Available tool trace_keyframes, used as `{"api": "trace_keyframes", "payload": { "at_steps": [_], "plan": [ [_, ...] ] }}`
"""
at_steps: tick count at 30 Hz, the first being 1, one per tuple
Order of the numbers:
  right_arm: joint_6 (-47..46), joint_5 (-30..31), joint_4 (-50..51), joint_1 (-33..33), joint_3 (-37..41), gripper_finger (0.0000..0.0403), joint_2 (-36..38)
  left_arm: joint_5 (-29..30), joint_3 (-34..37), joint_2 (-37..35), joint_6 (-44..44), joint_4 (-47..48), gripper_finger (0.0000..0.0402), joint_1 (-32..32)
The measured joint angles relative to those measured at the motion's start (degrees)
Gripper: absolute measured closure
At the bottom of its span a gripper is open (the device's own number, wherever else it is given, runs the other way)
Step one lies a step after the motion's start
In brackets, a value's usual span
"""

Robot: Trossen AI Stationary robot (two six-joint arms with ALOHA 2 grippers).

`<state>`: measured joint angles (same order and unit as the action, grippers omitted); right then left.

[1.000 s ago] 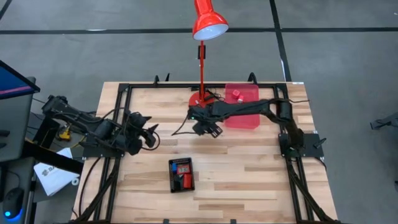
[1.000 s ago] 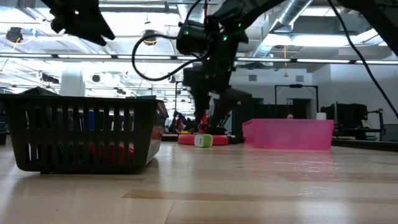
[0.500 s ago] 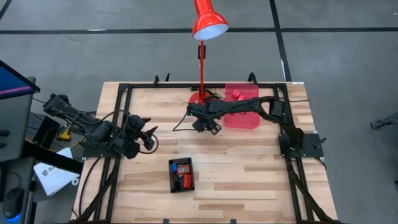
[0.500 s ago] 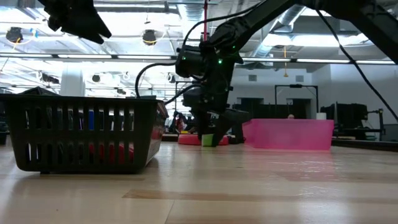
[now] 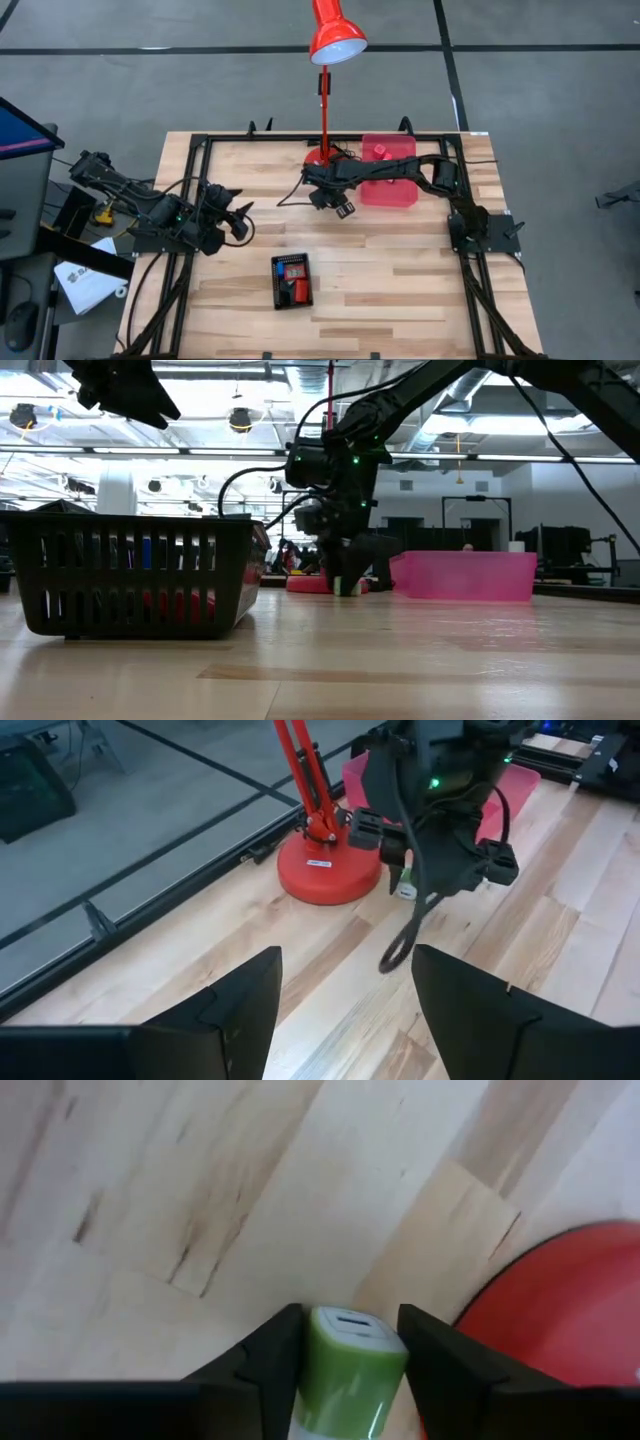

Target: Pick & Place Office items

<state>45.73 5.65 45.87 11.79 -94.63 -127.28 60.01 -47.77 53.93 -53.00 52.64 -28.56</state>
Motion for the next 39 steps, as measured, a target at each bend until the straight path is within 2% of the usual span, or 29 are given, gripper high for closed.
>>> {"api": "trace_keyframes", "payload": {
  "at_steps": [7,12,15,20,26,32,36,39],
  "plan": [
    [-4.25,-5.56,2.73,-3.07,0.05,0.0266,0.23,0.0,0.0,0.0,-0.02,0.0,0.0179,0.0],
    [-6.48,-6.52,4.2,-6.51,0.31,0.0265,1.05,-0.01,0.0,0.0,-0.02,0.02,0.0179,0.0],
    [-9.42,-5.89,6.14,-8.26,0.57,0.0269,2.95,-0.02,0.0,0.0,-0.02,0.04,0.0179,0.0],
    [-17.68,-1.73,8.97,-9.61,0.37,0.0273,11.11,-0.02,0.0,0.0,-0.04,0.32,0.0179,0.0],
    [-28.08,3.02,11.4,-7.31,0.22,0.0269,23.64,-0.06,0.0,0.0,-1.55,0.44,0.0179,0.0],
    [-40.03,6.66,18.89,-2.45,0.24,0.027,33.65,-1.45,0.0,0.06,-1.71,0.44,0.0179,0.0],
    [-48.21,7.95,23.88,1.31,0.26,0.027,36.23,-1.69,0.0,0.11,-2.52,0.45,0.0179,0.01],
    [-50.22,7.94,25.8,3.81,0.3,0.027,36.42,-1.9,0.0,0.11,-2.79,0.46,0.0179,0.02]
  ]
}}
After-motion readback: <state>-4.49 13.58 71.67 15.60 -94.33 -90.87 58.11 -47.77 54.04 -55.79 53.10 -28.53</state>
